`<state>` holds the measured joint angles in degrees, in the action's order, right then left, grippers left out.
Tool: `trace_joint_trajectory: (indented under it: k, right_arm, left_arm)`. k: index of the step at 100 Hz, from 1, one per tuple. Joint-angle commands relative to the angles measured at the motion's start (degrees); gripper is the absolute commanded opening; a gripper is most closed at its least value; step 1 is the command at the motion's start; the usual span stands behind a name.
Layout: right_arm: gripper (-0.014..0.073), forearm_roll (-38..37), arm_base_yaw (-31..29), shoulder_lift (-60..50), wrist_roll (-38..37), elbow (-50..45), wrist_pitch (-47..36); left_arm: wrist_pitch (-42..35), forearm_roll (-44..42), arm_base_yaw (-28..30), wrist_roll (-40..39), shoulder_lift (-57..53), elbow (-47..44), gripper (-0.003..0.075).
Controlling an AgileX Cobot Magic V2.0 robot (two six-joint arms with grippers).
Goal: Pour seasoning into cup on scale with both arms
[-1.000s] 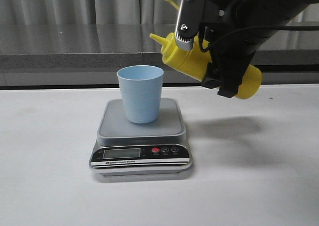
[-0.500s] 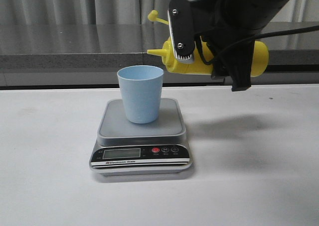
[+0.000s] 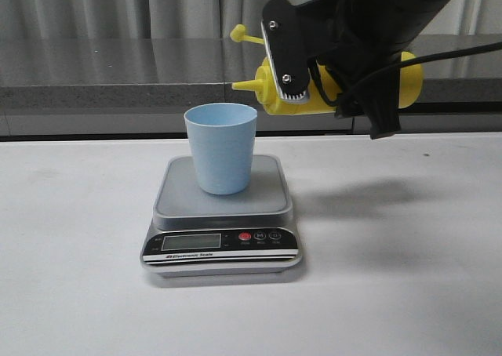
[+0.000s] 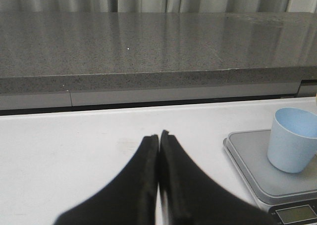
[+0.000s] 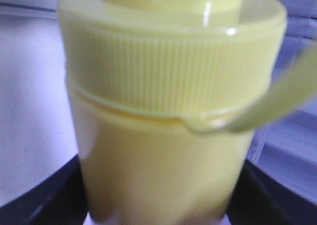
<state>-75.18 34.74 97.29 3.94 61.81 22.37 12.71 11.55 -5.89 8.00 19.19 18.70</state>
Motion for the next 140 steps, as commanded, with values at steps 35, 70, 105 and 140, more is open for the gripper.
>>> trace_joint_trajectory:
  k: [35, 70, 105, 140]
  right_arm:
    - [0.0246, -2.2, 0.1, -2.9, -6.2, 2.0, 0.2]
    - [0.0246, 12.6, -4.6, -6.5, -12.3, 2.0, -12.8]
    - [0.0246, 40.5, -14.8, -12.0, -12.3, -4.3, -40.6]
    - [0.0246, 57.6, -19.9, -13.2, -11.4, -19.7, -61.6]
  left_arm:
    - [-4.1, 0.6, 0.1, -0.3, 0.4, 1.5, -0.0020]
    - [-4.1, 0.6, 0.1, -0.3, 0.4, 1.5, -0.0020]
    - [-4.1, 0.6, 0.1, -0.3, 0.4, 1.5, -0.0020]
    - [-4.1, 0.6, 0.1, -0.3, 0.4, 1.5, -0.0020]
